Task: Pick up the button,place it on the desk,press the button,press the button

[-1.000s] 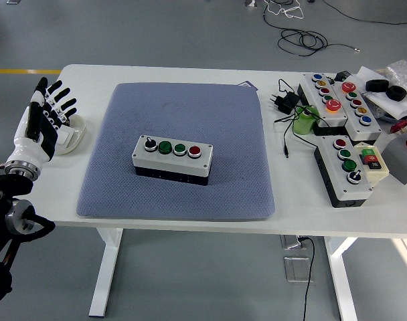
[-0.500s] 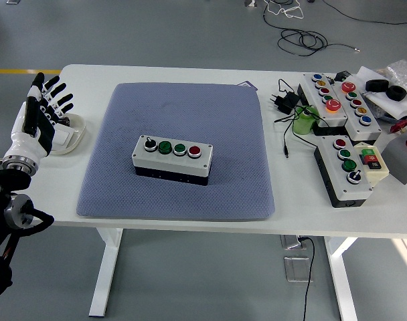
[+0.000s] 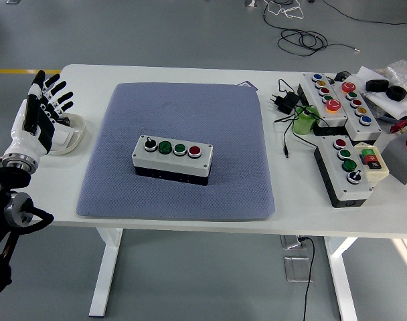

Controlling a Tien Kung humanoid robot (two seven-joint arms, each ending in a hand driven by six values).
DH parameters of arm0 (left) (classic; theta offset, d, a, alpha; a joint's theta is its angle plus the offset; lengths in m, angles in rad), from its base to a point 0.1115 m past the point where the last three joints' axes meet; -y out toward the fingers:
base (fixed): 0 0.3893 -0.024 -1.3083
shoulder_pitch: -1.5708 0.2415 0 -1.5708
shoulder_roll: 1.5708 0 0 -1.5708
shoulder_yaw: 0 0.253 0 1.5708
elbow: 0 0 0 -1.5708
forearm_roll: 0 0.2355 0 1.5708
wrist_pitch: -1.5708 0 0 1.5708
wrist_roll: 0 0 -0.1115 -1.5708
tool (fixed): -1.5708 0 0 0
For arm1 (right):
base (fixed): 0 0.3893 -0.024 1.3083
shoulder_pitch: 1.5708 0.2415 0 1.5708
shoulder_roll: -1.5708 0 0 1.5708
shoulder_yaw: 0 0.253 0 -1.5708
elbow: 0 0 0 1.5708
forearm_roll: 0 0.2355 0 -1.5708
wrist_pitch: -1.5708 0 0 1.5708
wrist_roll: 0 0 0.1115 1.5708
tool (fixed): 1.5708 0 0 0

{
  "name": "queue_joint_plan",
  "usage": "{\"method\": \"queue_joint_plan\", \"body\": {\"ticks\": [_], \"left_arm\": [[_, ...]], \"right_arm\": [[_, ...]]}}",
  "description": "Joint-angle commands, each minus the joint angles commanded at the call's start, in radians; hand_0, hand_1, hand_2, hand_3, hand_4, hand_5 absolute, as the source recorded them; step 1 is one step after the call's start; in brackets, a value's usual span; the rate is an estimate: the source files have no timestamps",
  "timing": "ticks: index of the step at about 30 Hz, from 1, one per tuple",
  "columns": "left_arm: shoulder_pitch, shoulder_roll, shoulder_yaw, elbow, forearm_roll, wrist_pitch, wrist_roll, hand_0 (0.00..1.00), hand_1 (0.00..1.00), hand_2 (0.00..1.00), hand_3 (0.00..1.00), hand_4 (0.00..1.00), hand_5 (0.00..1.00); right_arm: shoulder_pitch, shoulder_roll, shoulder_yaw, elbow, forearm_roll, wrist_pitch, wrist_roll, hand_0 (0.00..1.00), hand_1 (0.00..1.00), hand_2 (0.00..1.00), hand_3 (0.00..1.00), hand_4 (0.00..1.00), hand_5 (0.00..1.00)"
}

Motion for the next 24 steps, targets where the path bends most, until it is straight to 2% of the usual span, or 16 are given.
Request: {"method": "queue_joint_plan", "body": {"ticks": [24], "left_arm": [[-0.003, -0.003, -0.010, -0.005, -0.001, 0.004, 0.001, 0.830, 0.838, 0.910, 0.884, 0.687, 0.998]], "right_arm": [[0.015, -0.003, -0.004, 0.000, 0.014, 0.002, 0.007, 0.653, 0.533, 0.590, 0.629, 0.374, 0.484]]}}
